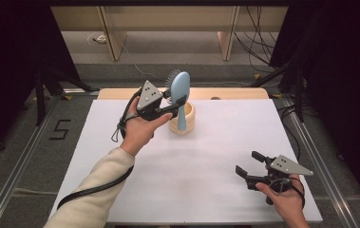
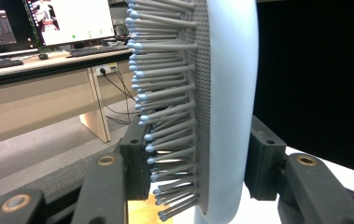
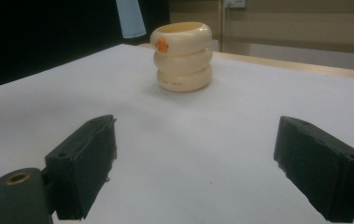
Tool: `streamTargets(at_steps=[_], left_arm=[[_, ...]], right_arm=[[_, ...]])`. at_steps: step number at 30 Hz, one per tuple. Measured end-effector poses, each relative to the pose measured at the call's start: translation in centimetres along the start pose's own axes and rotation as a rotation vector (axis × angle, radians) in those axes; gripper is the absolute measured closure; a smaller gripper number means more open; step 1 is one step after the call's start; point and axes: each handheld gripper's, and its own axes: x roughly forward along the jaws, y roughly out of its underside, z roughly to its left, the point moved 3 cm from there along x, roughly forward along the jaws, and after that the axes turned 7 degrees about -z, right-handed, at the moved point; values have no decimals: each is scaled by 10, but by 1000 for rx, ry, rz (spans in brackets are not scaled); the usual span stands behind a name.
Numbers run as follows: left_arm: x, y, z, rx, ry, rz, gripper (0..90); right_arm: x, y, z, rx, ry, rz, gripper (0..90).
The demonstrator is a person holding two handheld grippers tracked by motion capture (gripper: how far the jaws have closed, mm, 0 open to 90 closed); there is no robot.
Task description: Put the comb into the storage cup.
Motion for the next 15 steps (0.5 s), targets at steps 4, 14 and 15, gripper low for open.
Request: streamTargets(at_steps=[4,14,15], left_arm=[[2,-1,1,0,-2,-3,513],[7,-5,1,7,-3,-7,513],[8,-6,1,9,-1,-7,513]], right_arm=[[0,0,0,1,0,0,140],[0,0,0,2,0,-2,140],[0,0,0,2,0,-1,140]])
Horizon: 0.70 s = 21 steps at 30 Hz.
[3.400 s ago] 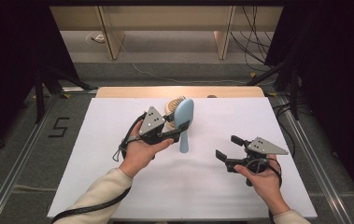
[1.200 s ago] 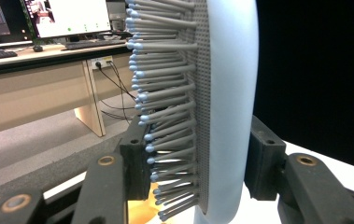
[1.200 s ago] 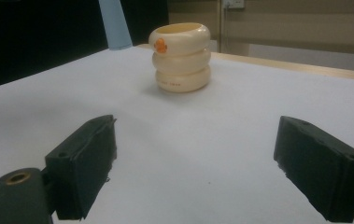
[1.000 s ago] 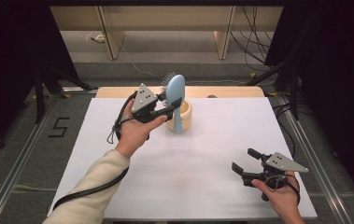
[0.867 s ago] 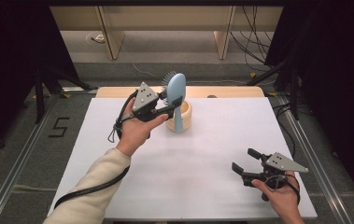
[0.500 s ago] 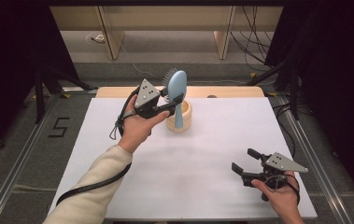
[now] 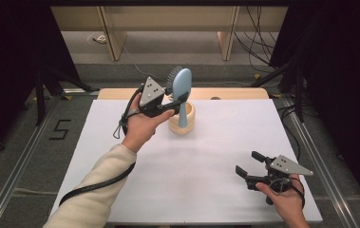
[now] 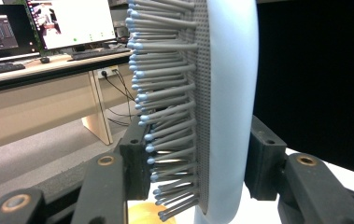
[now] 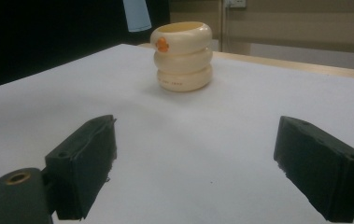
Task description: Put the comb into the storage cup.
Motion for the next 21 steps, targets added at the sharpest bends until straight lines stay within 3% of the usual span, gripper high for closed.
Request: streamTargets(at_steps=[21], left_arm=[[8,-10,3,11,-2,-10,511]], right_arm=[[0,1,-1,-1,1,1,140]])
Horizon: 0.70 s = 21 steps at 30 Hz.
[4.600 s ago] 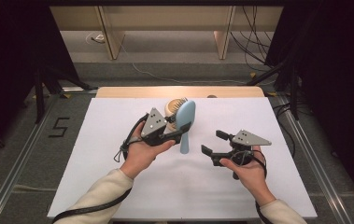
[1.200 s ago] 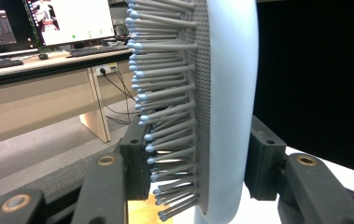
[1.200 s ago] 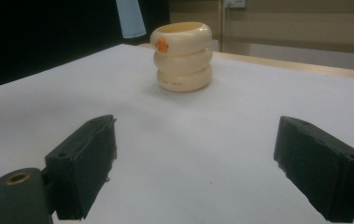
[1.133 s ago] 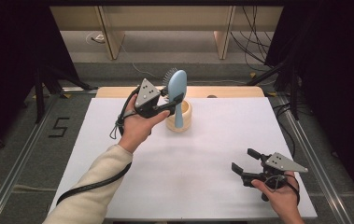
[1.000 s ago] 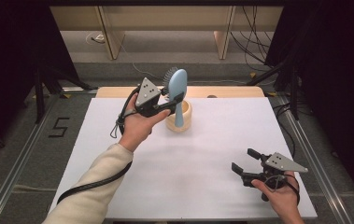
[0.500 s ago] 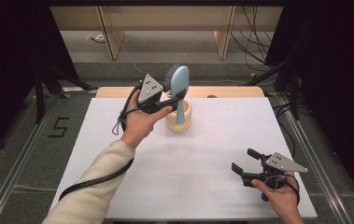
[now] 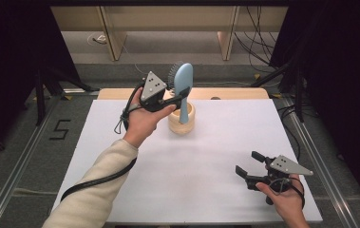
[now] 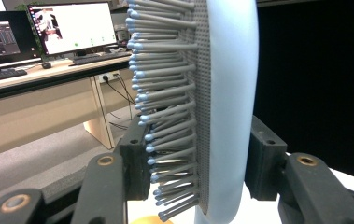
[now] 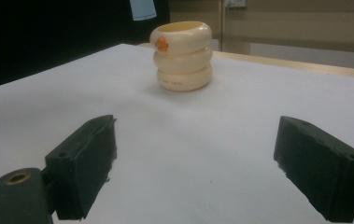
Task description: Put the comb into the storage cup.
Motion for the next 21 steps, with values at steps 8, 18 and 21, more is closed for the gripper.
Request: streamTargets(at_steps=[8,18,21], left_arm=[[3,-2,2,10,1,-6,510],[8,-4,6,37,-4,-11,511],[10,-5,6,29,-2,-9,511]], right_arm=[[0,0,0,1,-3,1,141],[1,0,0,4,-4,-1,141],[1,1,0,4,-4,-1,141]])
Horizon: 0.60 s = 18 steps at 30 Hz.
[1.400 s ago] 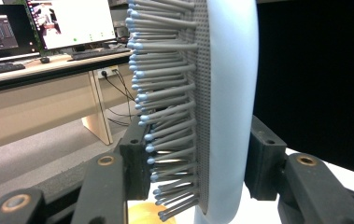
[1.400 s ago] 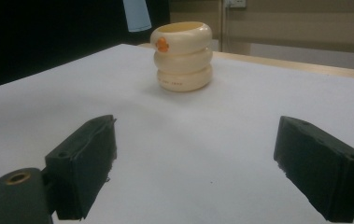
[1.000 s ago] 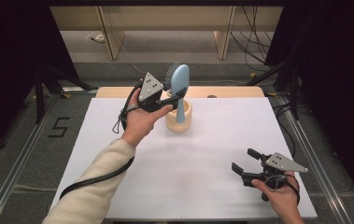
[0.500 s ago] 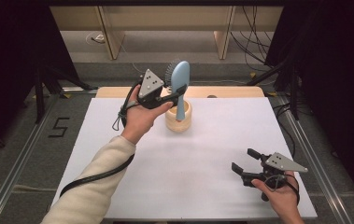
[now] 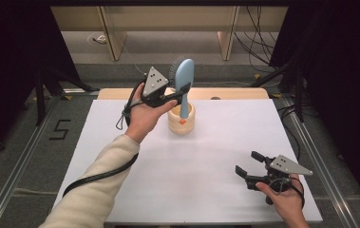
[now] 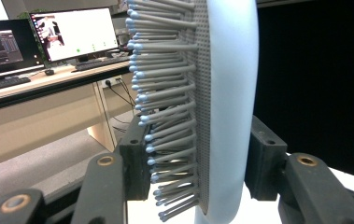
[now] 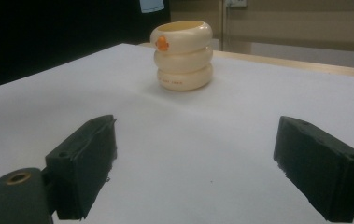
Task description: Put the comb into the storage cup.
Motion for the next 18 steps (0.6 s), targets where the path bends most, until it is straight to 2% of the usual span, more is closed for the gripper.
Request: streamTargets(at_steps=[12,18], left_arm=[[7,-1,6,26,-15,1,510],[9,0,8,25,-14,7,510]], right_arm=[[0,0,0,1,-1,-1,141],[0,0,0,1,-1,-1,141]])
